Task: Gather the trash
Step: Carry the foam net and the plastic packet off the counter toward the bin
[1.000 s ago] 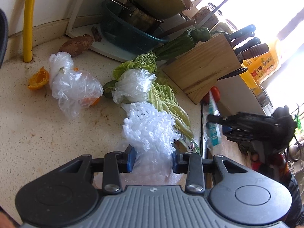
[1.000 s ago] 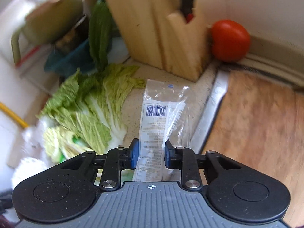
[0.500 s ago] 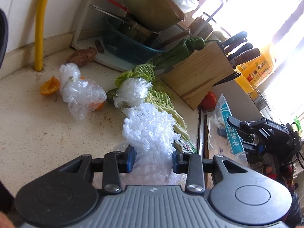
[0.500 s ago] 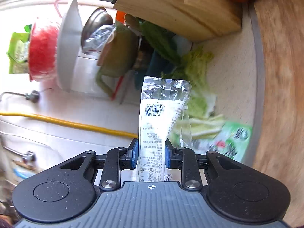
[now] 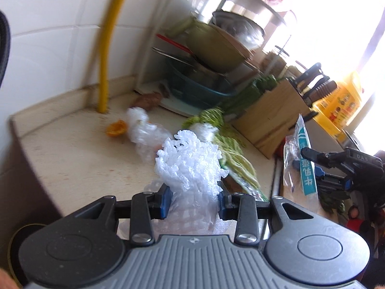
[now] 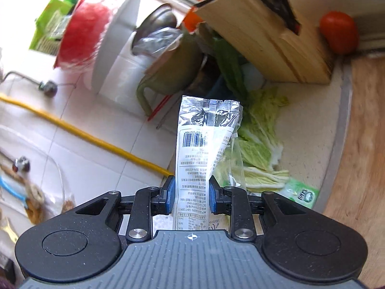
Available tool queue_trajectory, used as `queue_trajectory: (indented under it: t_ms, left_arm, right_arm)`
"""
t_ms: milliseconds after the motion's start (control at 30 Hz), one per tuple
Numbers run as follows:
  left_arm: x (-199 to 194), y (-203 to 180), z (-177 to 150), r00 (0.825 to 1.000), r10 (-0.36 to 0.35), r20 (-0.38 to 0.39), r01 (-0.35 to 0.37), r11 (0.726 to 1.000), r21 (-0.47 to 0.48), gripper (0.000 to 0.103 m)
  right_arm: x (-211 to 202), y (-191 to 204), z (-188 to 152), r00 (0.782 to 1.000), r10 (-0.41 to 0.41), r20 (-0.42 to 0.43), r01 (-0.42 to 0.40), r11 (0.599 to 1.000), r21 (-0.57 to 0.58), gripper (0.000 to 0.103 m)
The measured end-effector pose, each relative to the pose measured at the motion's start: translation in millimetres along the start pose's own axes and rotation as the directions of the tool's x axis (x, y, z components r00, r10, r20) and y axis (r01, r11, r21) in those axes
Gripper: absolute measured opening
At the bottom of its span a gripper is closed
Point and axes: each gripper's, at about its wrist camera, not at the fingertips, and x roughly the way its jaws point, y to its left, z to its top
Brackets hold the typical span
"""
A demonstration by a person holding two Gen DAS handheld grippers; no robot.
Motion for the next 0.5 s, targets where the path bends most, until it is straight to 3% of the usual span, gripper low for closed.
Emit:
queue_trajectory:
  t_ms: [233,500]
  left_arm:
    - [-42,18,-24,0.988,0.139,0.064,-0.134,0.988,-0.078,0.034]
    - [-86,49,-47,0.966,0.238,0.101,-0.221,0.963,-0.157,0.034]
  right_arm:
    - [32,19,-17,0.986,0.080,-0.146,-0.092,0.993,-0.078,0.035]
    - [92,61,-61,0.916,0.153,-0.371,-0.211,0.970,-0.121,0.035]
